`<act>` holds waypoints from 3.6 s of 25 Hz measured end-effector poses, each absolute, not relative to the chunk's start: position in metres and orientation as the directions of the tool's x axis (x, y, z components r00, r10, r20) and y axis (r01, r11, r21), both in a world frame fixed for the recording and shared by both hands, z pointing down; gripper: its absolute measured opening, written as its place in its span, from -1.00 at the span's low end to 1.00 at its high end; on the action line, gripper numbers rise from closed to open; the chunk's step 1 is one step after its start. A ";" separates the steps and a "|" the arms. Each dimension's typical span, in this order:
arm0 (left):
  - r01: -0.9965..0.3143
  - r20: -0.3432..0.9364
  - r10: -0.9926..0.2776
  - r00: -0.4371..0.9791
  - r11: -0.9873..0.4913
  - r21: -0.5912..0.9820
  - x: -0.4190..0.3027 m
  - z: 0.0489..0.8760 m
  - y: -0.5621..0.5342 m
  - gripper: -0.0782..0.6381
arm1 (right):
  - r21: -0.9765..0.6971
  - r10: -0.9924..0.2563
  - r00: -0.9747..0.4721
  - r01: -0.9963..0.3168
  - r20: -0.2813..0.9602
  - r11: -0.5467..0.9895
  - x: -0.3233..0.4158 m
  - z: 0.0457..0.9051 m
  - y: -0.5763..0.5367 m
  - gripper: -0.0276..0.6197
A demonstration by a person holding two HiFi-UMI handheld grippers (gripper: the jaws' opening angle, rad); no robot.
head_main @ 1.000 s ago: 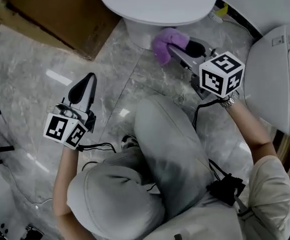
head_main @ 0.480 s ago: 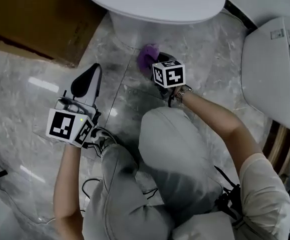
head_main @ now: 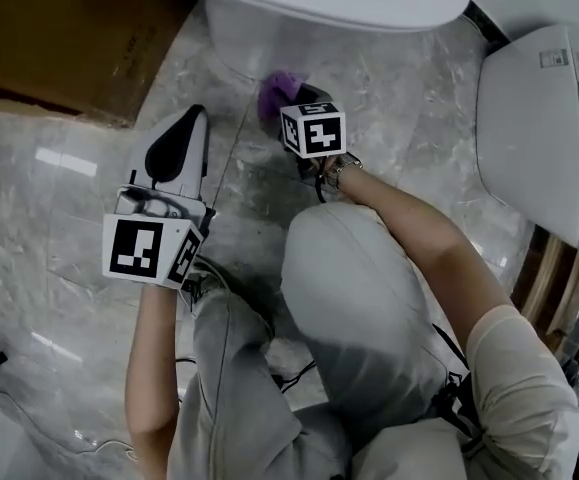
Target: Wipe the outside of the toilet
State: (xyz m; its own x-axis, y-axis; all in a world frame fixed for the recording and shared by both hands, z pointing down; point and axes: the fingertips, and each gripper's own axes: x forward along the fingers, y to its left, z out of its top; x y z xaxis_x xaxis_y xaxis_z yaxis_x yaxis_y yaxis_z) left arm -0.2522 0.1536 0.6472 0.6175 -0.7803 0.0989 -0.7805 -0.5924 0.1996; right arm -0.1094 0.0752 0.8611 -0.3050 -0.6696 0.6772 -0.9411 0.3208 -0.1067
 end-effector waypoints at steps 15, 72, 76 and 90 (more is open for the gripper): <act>-0.817 0.142 -0.805 0.576 -0.560 0.141 -0.219 0.649 0.179 -0.76 | -0.186 -0.685 -0.508 -0.851 0.521 0.490 -0.108 0.722 0.086 -0.50; -0.851 0.055 -0.880 0.471 -0.438 0.289 -0.267 0.651 0.182 -0.77 | -0.222 -0.606 -0.553 -0.815 0.572 0.535 -0.167 0.762 0.074 -0.50; -0.856 0.047 -0.880 0.473 -0.447 0.259 -0.261 0.644 0.186 -0.76 | -0.248 -0.601 -0.611 -0.777 0.515 0.579 -0.168 0.717 0.082 -0.50; -0.851 0.061 -0.861 0.505 -0.485 0.203 -0.238 0.641 0.196 -0.77 | -0.172 -0.569 -0.759 -0.636 0.316 0.752 -0.167 0.579 0.122 -0.50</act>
